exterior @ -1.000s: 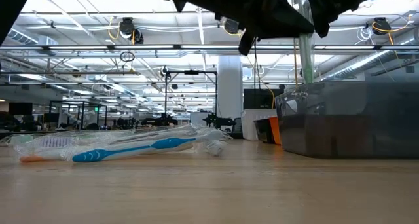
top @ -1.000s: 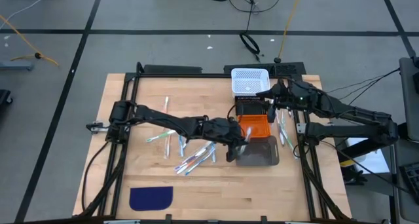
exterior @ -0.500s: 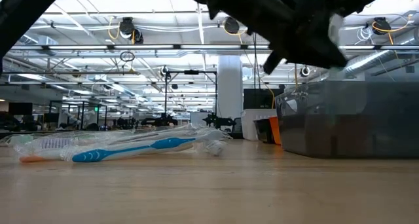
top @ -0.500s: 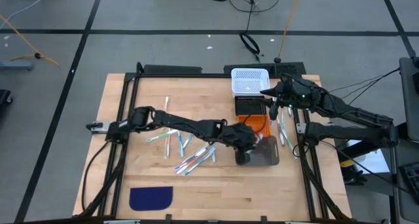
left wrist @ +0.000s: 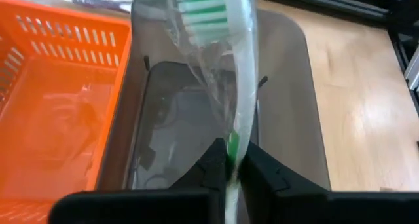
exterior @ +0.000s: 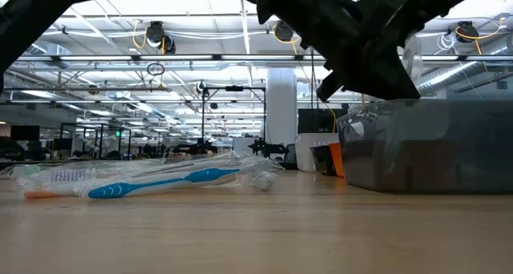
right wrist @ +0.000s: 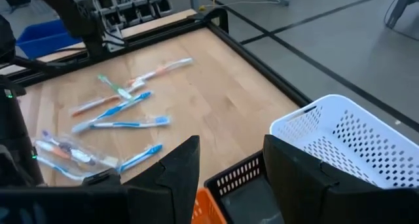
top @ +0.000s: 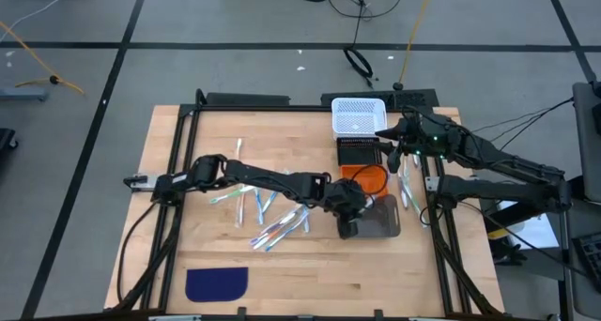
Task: Pick & Place Toothbrushes
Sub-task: Put the green toothbrush into the gray bin
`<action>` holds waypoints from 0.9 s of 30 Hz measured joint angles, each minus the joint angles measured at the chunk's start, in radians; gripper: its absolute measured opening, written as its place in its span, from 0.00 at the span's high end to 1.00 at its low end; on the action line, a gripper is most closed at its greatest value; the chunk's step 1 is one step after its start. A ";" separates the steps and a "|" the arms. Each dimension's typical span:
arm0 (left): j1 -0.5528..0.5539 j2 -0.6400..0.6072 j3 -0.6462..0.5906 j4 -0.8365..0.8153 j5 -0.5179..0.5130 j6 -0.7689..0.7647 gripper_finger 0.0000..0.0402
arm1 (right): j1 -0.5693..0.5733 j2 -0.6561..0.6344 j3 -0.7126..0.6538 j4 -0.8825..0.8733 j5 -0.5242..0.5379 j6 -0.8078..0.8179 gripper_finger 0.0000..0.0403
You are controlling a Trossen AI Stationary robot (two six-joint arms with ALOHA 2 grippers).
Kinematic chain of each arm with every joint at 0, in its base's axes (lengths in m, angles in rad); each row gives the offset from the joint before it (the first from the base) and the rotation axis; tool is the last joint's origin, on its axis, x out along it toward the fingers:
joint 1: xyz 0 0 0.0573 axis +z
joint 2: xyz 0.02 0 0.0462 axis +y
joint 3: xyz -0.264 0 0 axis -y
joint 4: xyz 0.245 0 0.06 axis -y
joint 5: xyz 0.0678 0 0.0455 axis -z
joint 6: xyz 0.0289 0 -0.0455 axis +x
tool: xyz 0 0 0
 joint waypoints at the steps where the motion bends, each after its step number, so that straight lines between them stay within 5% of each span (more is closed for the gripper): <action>1: 0.000 0.000 0.000 -0.002 0.000 0.000 0.88 | 0.000 0.000 0.000 -0.001 0.000 0.000 0.60; 18: 0.001 0.000 0.000 0.021 0.010 0.086 0.61 | 0.000 0.000 0.000 -0.043 0.004 0.027 0.60; 27: 0.020 -0.043 -0.002 -0.058 0.011 0.148 0.58 | 0.000 0.004 0.000 -0.300 0.214 0.174 0.60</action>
